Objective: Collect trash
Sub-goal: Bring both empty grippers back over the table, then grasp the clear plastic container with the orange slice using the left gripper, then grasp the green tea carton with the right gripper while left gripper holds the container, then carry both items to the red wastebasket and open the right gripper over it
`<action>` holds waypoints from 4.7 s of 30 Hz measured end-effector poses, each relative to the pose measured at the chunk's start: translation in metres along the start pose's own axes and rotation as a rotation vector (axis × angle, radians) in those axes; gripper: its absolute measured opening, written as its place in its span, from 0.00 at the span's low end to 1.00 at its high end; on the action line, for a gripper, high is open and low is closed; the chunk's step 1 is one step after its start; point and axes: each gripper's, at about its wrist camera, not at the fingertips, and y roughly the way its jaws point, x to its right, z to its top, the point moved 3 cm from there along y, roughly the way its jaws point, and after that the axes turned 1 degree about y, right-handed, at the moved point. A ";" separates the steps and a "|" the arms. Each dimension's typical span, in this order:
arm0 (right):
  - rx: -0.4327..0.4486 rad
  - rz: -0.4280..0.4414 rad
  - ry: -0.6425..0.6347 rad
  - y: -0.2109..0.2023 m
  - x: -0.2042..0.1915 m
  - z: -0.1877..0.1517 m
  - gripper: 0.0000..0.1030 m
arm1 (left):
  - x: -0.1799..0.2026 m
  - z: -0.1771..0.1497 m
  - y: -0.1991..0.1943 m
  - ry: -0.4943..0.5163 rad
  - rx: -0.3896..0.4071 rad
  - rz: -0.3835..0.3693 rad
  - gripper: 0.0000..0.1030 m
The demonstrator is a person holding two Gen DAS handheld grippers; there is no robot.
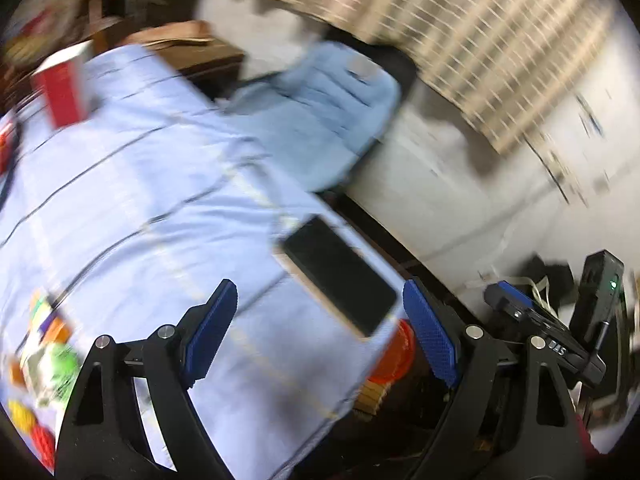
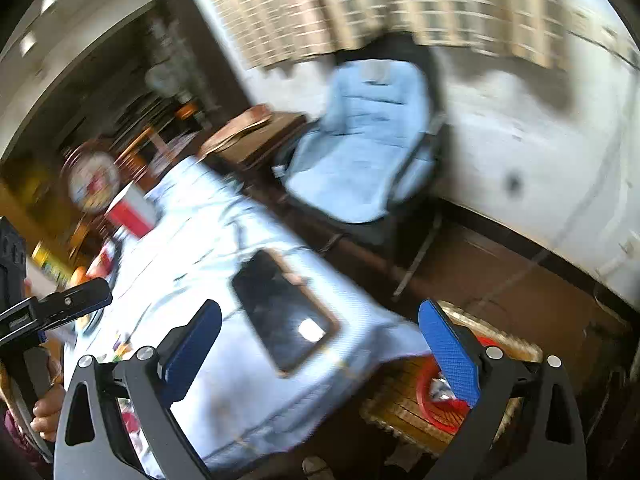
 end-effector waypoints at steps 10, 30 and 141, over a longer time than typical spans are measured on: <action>-0.119 0.184 -0.235 0.038 -0.140 -0.015 0.94 | -0.132 -0.056 -0.093 -0.291 0.122 0.180 0.80; -0.217 0.233 -0.462 0.038 -0.272 -0.093 0.94 | -0.287 -0.173 -0.169 -0.579 0.118 0.335 0.81; 0.099 -0.205 0.392 -0.094 0.110 -0.087 0.23 | 0.032 -0.006 -0.002 0.169 -0.043 -0.181 0.31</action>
